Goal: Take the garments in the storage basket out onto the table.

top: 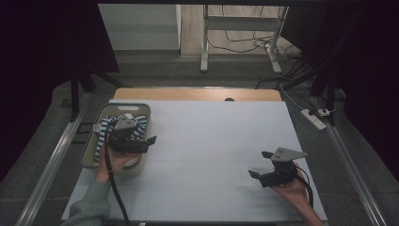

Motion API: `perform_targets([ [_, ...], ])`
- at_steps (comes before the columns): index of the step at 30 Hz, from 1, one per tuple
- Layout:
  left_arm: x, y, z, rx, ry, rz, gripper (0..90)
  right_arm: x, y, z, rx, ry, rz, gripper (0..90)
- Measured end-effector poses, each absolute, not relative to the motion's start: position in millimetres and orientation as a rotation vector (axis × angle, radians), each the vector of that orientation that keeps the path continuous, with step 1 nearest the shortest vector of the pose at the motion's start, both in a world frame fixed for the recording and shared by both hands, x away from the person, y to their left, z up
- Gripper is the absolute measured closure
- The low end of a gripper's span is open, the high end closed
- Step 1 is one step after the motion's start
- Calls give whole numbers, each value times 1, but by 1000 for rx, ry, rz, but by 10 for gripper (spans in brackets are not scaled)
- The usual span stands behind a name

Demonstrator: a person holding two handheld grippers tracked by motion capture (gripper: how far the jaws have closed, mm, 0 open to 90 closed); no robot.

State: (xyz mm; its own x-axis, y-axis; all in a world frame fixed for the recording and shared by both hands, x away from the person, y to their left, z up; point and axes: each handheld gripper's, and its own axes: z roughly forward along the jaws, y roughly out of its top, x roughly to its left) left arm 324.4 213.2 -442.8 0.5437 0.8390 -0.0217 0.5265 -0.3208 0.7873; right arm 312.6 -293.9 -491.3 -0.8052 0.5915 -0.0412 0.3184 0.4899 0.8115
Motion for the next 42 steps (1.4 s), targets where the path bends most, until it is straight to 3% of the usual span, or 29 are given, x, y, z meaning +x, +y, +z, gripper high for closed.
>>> perform_targets([
  [42, 379, 258, -455, 1965, 1309, 532, 144, 315, -291, -496, 764, 2454, 1201, 82],
])
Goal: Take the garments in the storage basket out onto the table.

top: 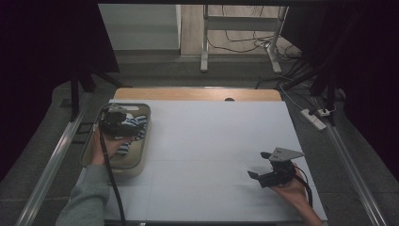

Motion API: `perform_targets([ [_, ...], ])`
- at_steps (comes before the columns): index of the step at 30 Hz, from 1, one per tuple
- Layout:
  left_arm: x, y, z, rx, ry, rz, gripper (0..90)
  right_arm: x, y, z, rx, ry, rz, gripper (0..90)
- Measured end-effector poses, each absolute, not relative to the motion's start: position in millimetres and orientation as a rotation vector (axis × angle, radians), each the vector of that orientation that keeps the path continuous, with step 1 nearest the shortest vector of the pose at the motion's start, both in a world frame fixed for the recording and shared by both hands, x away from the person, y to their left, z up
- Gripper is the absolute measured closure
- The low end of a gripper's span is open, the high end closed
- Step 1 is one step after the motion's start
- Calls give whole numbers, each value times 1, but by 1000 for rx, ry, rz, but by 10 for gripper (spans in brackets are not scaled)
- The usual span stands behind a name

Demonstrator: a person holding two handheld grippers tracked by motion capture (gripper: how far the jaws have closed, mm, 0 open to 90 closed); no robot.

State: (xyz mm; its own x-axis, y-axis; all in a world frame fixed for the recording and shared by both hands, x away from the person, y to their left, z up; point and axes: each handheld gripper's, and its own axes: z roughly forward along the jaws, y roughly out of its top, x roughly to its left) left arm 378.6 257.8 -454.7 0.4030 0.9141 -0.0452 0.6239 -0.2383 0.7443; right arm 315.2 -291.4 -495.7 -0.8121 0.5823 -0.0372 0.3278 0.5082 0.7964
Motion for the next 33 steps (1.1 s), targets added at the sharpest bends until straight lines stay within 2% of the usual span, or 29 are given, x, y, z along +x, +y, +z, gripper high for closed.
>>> perform_targets([
  [12, 396, 271, -456, 1982, 1400, 573, 137, 316, -289, -498, 775, 2461, 1190, 83],
  [33, 406, 285, -487, 2052, 1566, 456, 107, 315, -289, -498, 759, 2476, 1181, 84],
])
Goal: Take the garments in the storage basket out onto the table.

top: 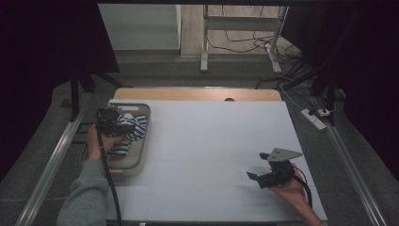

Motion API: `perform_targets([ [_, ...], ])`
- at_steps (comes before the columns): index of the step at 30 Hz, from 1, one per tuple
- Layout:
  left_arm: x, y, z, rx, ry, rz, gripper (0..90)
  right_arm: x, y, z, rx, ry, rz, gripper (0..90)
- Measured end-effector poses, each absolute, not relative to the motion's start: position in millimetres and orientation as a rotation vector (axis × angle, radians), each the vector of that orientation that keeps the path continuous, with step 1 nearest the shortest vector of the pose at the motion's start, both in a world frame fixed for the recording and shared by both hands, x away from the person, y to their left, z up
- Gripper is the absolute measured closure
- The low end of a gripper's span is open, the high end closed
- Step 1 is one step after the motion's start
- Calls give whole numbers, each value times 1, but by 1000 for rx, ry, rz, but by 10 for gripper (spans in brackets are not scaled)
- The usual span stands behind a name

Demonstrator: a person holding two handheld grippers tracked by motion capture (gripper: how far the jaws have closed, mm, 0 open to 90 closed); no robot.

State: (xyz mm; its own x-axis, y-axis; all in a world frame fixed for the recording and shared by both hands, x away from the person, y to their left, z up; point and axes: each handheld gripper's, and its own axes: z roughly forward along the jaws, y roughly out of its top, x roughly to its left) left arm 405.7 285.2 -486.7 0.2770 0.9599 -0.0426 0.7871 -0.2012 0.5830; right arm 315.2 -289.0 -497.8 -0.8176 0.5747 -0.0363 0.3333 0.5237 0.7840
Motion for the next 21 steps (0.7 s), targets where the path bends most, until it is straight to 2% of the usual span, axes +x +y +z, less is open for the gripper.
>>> perform_targets([
  [21, 414, 277, -502, 2180, 1639, 387, 84, 315, -288, -499, 757, 2491, 1173, 84],
])
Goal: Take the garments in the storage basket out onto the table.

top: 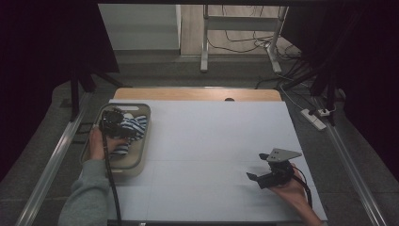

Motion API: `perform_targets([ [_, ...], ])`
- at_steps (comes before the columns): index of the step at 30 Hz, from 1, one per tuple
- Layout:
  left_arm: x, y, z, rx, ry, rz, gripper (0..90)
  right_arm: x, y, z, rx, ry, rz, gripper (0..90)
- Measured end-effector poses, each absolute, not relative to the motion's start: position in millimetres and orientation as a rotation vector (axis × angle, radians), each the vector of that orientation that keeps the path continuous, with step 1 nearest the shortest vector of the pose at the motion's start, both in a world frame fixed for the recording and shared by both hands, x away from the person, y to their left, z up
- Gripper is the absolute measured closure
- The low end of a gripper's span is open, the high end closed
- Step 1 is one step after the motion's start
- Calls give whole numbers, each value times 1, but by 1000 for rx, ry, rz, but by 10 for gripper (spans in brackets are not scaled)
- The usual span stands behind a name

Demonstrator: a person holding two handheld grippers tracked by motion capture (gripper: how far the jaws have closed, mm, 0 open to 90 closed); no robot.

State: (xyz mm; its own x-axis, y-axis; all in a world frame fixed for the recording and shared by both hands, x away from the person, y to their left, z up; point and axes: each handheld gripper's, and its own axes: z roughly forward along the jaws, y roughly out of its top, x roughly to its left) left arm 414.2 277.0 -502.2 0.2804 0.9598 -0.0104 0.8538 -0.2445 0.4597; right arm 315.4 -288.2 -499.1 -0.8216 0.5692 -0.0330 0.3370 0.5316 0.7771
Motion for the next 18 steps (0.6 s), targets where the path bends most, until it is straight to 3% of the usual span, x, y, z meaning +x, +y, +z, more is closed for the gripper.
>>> perform_targets([
  [10, 417, 275, -509, 2229, 1674, 354, 65, 315, -287, -500, 756, 2501, 1169, 84],
  [18, 419, 276, -514, 2254, 1722, 324, 107, 315, -287, -500, 757, 2503, 1167, 84],
])
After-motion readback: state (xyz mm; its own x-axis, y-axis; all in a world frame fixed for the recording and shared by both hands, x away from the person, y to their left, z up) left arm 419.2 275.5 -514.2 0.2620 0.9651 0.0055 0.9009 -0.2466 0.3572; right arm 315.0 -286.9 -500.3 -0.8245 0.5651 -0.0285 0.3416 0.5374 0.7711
